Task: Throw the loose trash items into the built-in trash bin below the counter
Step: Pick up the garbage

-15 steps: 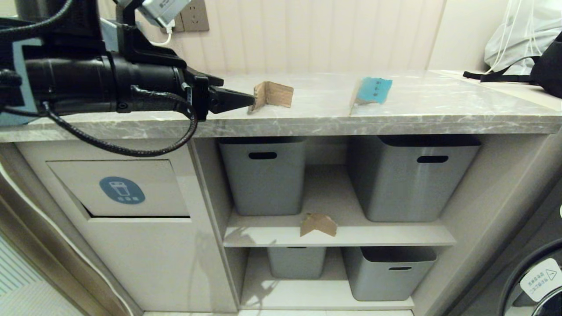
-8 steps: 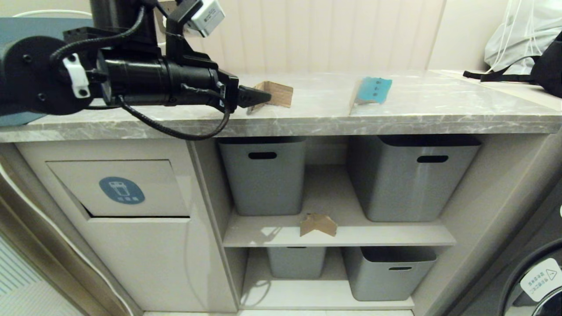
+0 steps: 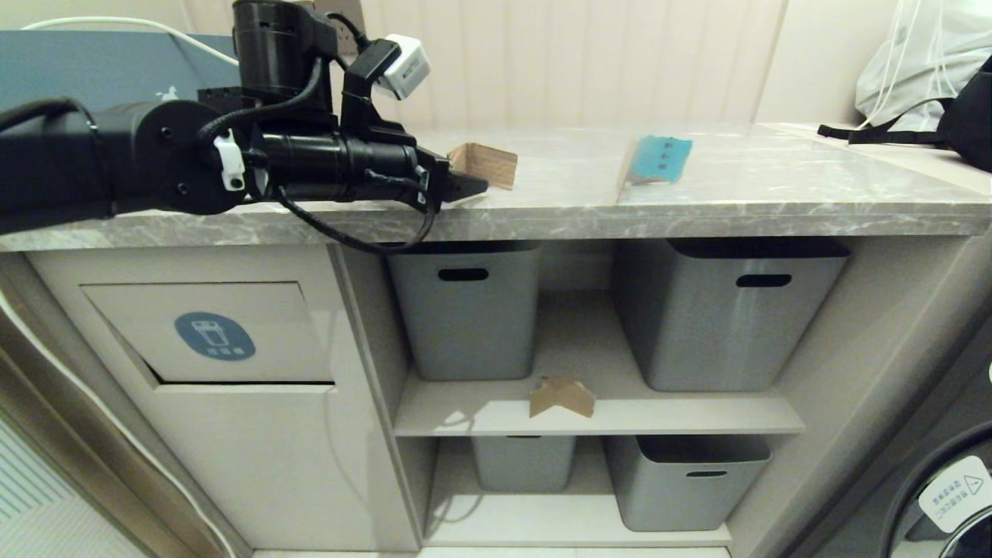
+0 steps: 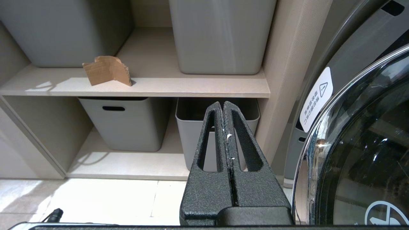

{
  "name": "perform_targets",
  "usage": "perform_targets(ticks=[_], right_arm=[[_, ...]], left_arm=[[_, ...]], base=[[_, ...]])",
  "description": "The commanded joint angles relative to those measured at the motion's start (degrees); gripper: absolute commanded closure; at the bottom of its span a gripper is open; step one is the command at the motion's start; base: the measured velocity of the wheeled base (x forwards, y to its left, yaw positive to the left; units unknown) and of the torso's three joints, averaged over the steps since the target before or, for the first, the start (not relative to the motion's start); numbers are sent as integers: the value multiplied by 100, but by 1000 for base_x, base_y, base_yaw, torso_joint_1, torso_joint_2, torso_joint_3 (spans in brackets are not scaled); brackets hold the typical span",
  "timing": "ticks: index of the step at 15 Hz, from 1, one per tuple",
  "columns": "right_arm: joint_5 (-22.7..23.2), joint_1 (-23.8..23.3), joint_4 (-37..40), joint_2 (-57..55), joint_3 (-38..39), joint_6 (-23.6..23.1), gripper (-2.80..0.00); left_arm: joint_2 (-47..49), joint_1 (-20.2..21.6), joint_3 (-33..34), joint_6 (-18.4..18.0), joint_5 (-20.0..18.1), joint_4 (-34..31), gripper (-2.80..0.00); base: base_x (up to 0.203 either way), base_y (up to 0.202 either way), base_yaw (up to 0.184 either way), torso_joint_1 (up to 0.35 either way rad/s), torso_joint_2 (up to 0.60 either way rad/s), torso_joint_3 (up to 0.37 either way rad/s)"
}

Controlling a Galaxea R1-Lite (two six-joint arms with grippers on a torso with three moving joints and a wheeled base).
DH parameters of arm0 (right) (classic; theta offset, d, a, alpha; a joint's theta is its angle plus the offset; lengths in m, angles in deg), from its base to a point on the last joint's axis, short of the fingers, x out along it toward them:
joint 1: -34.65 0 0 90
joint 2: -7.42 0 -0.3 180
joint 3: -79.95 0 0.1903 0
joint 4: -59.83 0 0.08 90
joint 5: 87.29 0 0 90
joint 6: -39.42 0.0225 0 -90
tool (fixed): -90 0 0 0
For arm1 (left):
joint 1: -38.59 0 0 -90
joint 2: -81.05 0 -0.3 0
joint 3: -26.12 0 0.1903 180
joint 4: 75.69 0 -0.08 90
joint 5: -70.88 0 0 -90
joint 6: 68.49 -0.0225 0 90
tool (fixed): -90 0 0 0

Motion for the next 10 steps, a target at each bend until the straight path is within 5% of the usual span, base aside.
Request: perform_targets(ticks=[1,10], right_arm=[[0,0,0,0,0,0,0],[0,0,0,0,0,0,0]], left_arm=[[102,0,-116,1,-6,-4,0],[95,7,-306,173,38,-14,0]], base=[[0,0,0,0,0,0],[0,0,0,0,0,0]])
